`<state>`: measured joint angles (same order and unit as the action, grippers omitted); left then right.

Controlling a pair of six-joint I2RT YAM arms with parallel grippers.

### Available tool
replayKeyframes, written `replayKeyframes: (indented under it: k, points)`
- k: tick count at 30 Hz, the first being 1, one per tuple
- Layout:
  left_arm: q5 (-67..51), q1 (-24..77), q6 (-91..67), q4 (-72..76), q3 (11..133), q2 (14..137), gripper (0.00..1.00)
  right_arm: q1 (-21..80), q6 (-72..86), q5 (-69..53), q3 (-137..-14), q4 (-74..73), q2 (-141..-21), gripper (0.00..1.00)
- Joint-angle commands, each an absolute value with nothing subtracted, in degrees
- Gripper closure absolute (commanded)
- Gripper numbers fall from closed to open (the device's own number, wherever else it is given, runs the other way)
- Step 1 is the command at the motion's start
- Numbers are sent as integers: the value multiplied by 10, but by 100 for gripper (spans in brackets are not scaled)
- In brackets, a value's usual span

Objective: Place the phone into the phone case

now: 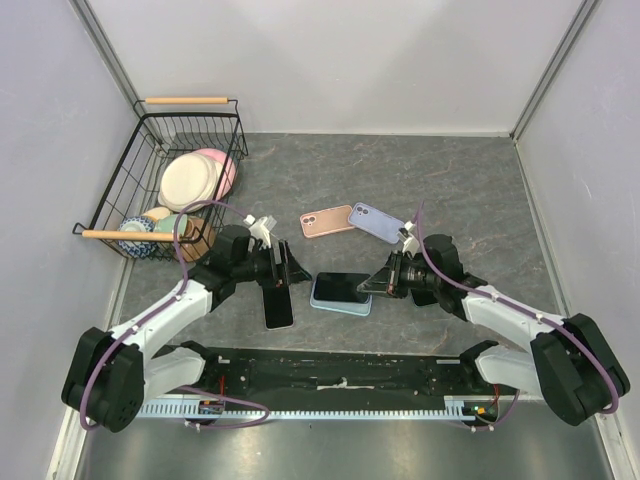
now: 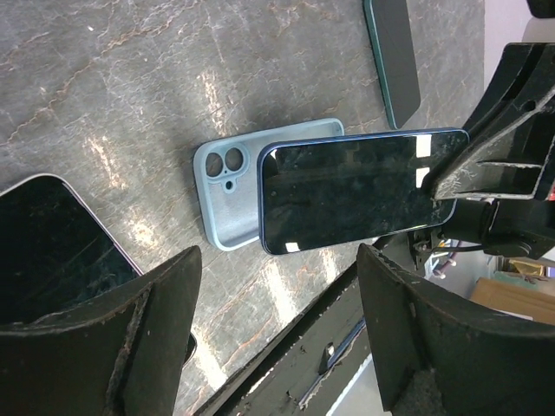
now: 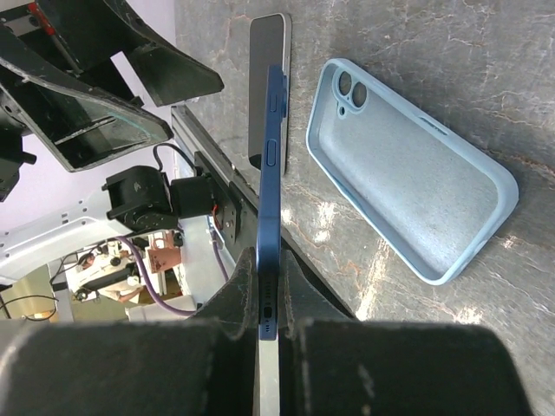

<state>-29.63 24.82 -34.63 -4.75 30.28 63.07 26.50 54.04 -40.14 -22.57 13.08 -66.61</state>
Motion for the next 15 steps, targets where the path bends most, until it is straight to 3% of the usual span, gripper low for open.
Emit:
replayKeyframes:
  k: [1, 15]
  points:
    - [-284, 245, -323, -54, 293, 626, 21, 269, 556, -413, -221, 183, -666, 100]
    - [-282, 245, -326, -47, 287, 649, 23, 270, 531, -412, -222, 189, -750, 100]
